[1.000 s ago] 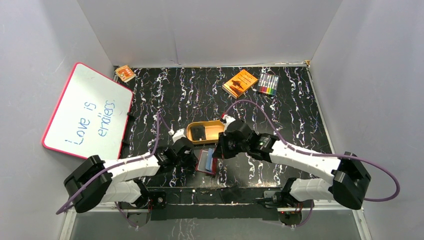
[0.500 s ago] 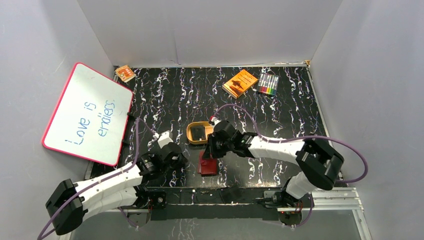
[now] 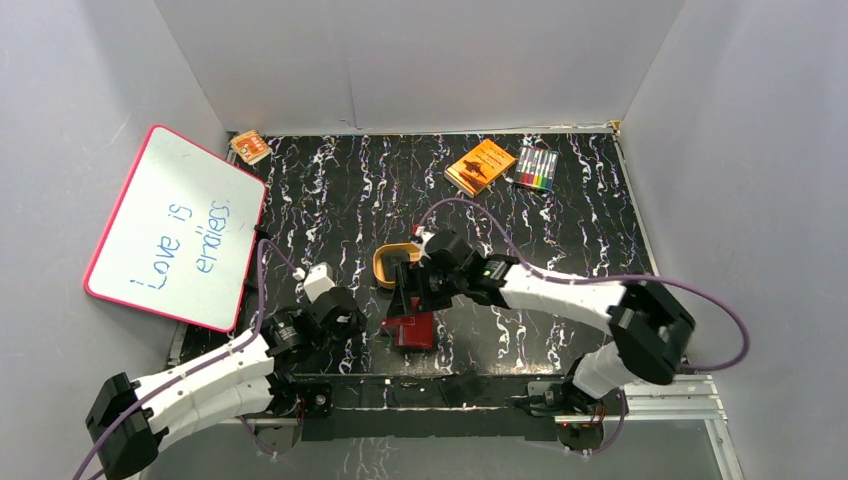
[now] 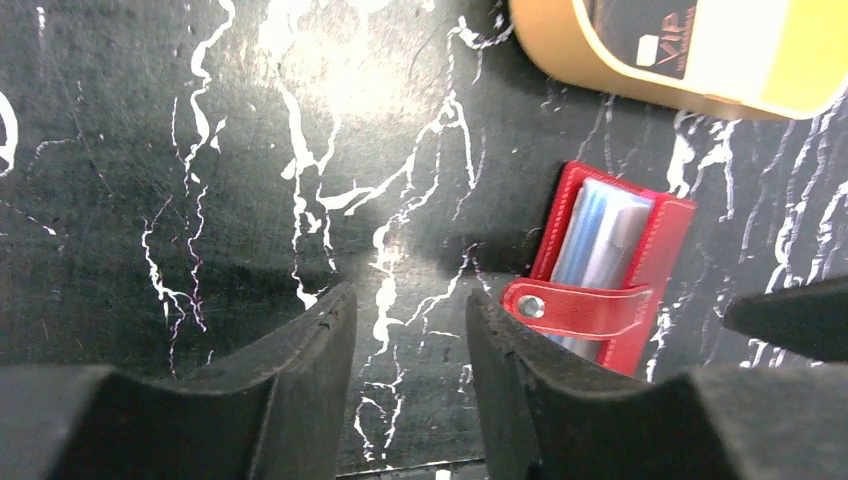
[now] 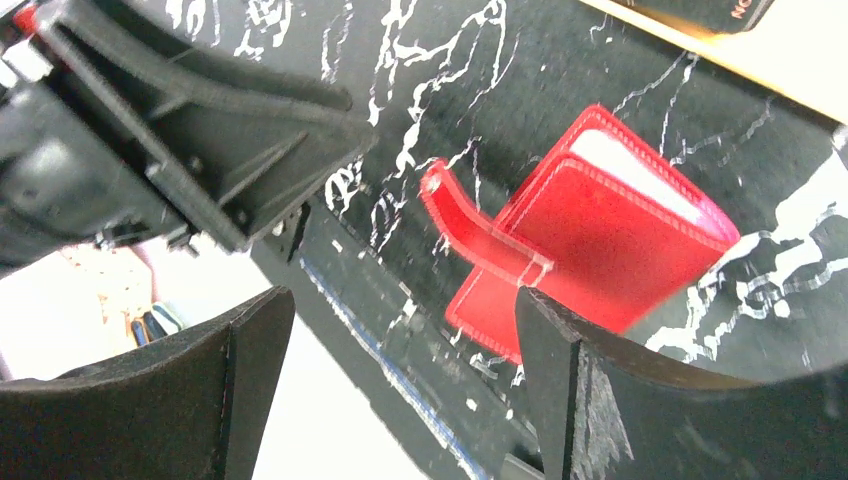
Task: Put the credit cards into the card holder
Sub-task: Close the card holder at the center of the board, then pick up the card holder from the center of the board.
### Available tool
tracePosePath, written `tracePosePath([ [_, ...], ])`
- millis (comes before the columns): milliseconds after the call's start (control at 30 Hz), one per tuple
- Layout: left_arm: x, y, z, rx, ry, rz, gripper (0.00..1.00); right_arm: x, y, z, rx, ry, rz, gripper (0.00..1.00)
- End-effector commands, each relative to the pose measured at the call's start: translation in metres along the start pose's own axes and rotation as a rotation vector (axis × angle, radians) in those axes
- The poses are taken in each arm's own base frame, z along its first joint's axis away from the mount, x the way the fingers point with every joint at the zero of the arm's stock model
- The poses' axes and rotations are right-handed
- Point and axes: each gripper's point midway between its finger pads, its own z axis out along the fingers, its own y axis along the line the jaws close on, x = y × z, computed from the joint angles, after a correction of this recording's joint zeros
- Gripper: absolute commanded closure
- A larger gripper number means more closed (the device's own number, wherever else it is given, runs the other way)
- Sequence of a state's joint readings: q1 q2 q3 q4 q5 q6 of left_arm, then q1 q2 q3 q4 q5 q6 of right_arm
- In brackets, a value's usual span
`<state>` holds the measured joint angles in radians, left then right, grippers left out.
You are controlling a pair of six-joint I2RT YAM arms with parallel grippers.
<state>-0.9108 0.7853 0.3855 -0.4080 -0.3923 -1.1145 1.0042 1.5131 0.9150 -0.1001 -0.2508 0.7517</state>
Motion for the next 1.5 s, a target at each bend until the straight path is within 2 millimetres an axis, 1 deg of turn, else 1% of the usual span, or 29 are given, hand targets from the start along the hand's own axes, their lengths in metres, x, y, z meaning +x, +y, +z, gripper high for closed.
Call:
tracePosePath([
  [0, -0.032, -0.012, -0.019, 0.015, -0.095, 0.008, 0.52, -0.014, 0.025, -0.054, -0.008, -0.093, -0.065, 0.11],
  [33, -0.036, -0.015, -0.022, 0.026, -0.109, 0.010, 0.48, -0.012, 0.019, -0.063, 0.016, -0.113, -0.064, 0.11],
  [100, -0.044, -0.022, -0.028, 0.056, -0.129, 0.017, 0.36, -0.007, 0.008, -0.078, 0.054, -0.155, -0.060, 0.12],
  [133, -0.047, -0.029, -0.030, 0.084, -0.136, 0.025, 0.33, -0.003, -0.002, -0.083, 0.086, -0.171, -0.048, 0.14],
  [167, -0.049, -0.036, -0.033, 0.118, -0.136, 0.038, 0.30, 0.001, -0.010, -0.086, 0.108, -0.181, -0.035, 0.20],
  [233, -0.048, -0.055, -0.037, 0.206, -0.124, 0.065, 0.25, 0.012, -0.023, -0.085, 0.128, -0.183, -0.008, 0.37],
  [267, -0.047, -0.065, -0.038, 0.253, -0.114, 0.071, 0.20, 0.016, -0.028, -0.082, 0.132, -0.179, 0.007, 0.45],
  [300, -0.044, -0.073, -0.037, 0.284, -0.097, 0.081, 0.16, 0.019, -0.031, -0.077, 0.131, -0.171, 0.016, 0.51],
  [333, -0.040, -0.079, -0.034, 0.303, -0.078, 0.087, 0.12, 0.020, -0.034, -0.072, 0.135, -0.166, 0.027, 0.53],
  [433, -0.027, -0.091, -0.022, 0.306, -0.011, 0.119, 0.10, 0.021, -0.037, -0.058, 0.133, -0.145, 0.042, 0.54],
  [533, -0.018, -0.097, -0.008, 0.269, 0.049, 0.172, 0.10, 0.021, -0.041, -0.050, 0.155, -0.127, 0.055, 0.52],
  [700, -0.004, -0.108, 0.011, 0.259, 0.120, 0.252, 0.10, 0.025, -0.048, -0.053, 0.178, -0.135, 0.061, 0.50],
  [800, 0.007, -0.106, 0.022, 0.239, 0.165, 0.273, 0.13, 0.029, -0.052, -0.056, 0.183, -0.138, 0.071, 0.49],
  [900, 0.020, -0.098, 0.033, 0.196, 0.216, 0.287, 0.18, 0.032, -0.054, -0.058, 0.185, -0.138, 0.079, 0.47],
  [967, 0.028, -0.086, 0.039, 0.146, 0.243, 0.288, 0.25, 0.032, -0.054, -0.059, 0.186, -0.140, 0.080, 0.45],
  [1000, 0.031, -0.081, 0.041, 0.123, 0.252, 0.285, 0.32, 0.032, -0.053, -0.060, 0.183, -0.141, 0.080, 0.44],
  [1100, 0.035, -0.063, 0.043, 0.071, 0.255, 0.275, 0.45, 0.033, -0.053, -0.060, 0.180, -0.136, 0.085, 0.43],
  [1167, 0.036, -0.050, 0.043, 0.035, 0.241, 0.259, 0.57, 0.037, -0.052, -0.056, 0.159, -0.124, 0.101, 0.42],
  [1200, 0.038, -0.043, 0.043, 0.021, 0.238, 0.252, 0.66, 0.040, -0.050, -0.053, 0.136, -0.119, 0.118, 0.40],
  [1233, 0.039, -0.037, 0.044, 0.006, 0.235, 0.244, 0.74, 0.043, -0.047, -0.047, 0.097, -0.108, 0.137, 0.37],
  [1267, 0.041, -0.031, 0.045, -0.011, 0.235, 0.240, 0.81, 0.048, -0.047, -0.042, 0.082, -0.093, 0.158, 0.35],
  [1333, 0.043, -0.022, 0.046, -0.040, 0.230, 0.221, 0.95, 0.051, -0.046, -0.033, 0.055, -0.074, 0.192, 0.32],
  [1367, 0.042, -0.018, 0.046, -0.055, 0.214, 0.204, 1.00, 0.051, -0.047, -0.029, 0.045, -0.073, 0.219, 0.31],
  [1400, 0.041, -0.015, 0.046, -0.062, 0.206, 0.189, 1.00, 0.047, -0.045, -0.026, 0.020, -0.085, 0.233, 0.30],
  [1467, 0.043, -0.009, 0.046, -0.073, 0.200, 0.168, 1.00, 0.047, -0.044, -0.017, -0.008, -0.068, 0.266, 0.29],
])
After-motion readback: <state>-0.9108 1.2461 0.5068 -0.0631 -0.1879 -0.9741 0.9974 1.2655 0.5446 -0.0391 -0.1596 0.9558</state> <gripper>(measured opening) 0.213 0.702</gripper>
